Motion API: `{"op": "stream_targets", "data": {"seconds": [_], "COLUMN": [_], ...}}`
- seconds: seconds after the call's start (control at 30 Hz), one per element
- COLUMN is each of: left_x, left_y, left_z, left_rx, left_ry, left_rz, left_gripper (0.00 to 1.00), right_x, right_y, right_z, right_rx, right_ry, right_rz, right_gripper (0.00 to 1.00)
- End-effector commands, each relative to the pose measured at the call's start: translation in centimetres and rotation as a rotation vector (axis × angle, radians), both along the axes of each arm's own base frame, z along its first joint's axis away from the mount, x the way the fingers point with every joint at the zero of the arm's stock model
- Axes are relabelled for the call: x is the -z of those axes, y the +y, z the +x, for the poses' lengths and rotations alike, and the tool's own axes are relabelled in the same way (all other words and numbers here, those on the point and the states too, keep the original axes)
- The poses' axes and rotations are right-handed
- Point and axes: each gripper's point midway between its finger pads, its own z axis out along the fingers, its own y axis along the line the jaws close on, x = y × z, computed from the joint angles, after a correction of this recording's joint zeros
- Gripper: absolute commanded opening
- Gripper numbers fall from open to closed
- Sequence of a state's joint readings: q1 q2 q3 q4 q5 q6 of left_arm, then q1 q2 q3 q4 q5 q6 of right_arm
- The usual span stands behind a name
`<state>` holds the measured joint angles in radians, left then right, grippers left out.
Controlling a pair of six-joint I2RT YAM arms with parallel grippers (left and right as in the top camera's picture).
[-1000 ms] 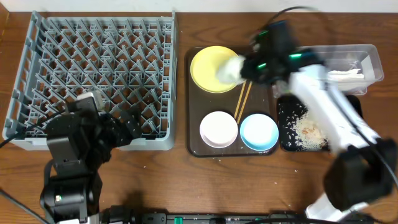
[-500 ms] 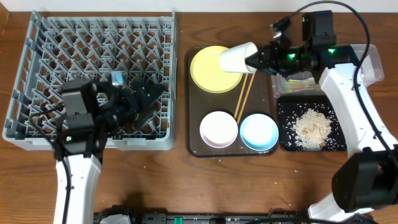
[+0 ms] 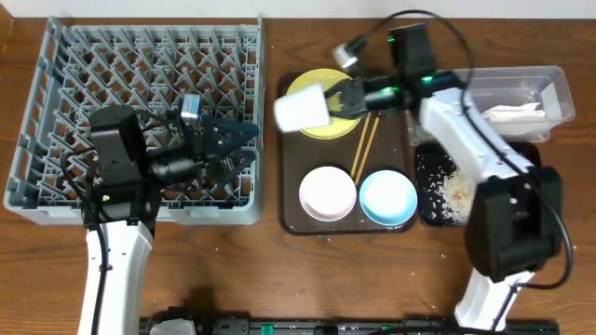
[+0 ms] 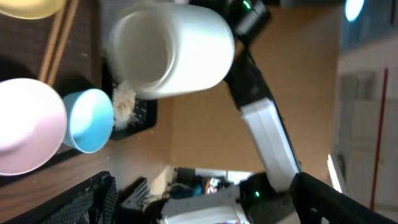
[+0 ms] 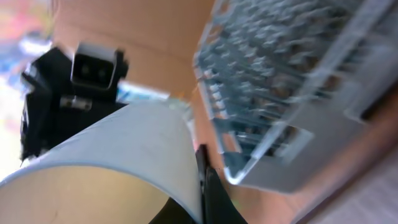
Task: Sort waste into correct bins and load items into the dishwasher
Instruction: 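Lift the white cup and bring it toward the left gripper over the rack, then grasp the white cup with the left gripper from the right gripper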
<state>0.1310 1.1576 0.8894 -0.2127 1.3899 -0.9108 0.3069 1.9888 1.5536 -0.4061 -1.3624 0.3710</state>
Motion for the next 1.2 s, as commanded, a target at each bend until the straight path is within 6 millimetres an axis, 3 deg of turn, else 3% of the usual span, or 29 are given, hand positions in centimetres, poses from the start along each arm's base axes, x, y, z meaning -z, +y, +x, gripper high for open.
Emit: {"op": "stream_targets", "data": {"seconds": [0.0, 0.3, 0.77, 1.17], "left_x": [-1.6, -1.6, -1.5, -1.4], "left_y": [-0.3, -0.3, -0.2, -0.2], "left_z": [-1.0, -1.1, -0.8, -0.7], "left_rx": [0.075, 0.075, 0.064, 0.057], "left_ry": [-0.046, -0.045, -0.057, -0.057], "left_rz": [-0.044, -0.044, -0.032, -0.028], "left_gripper": [0.92, 0.92, 0.92, 0.92], "right_x": [-1.9, -3.1, -4.1, -3.7], "right_y": [1.6, 2.4, 5.2, 7.2], "right_z": [-2.4, -2.2, -4.0, -5.7], "right_rx": [-0.132, -0.149, -0.219, -0.263], "right_ry": [-0.013, -0.045, -0.071, -0.065], "right_rz": [0.105, 0.128, 0.146, 0.140], "right_gripper": [0.01, 0.01, 0.01, 0.01]}}
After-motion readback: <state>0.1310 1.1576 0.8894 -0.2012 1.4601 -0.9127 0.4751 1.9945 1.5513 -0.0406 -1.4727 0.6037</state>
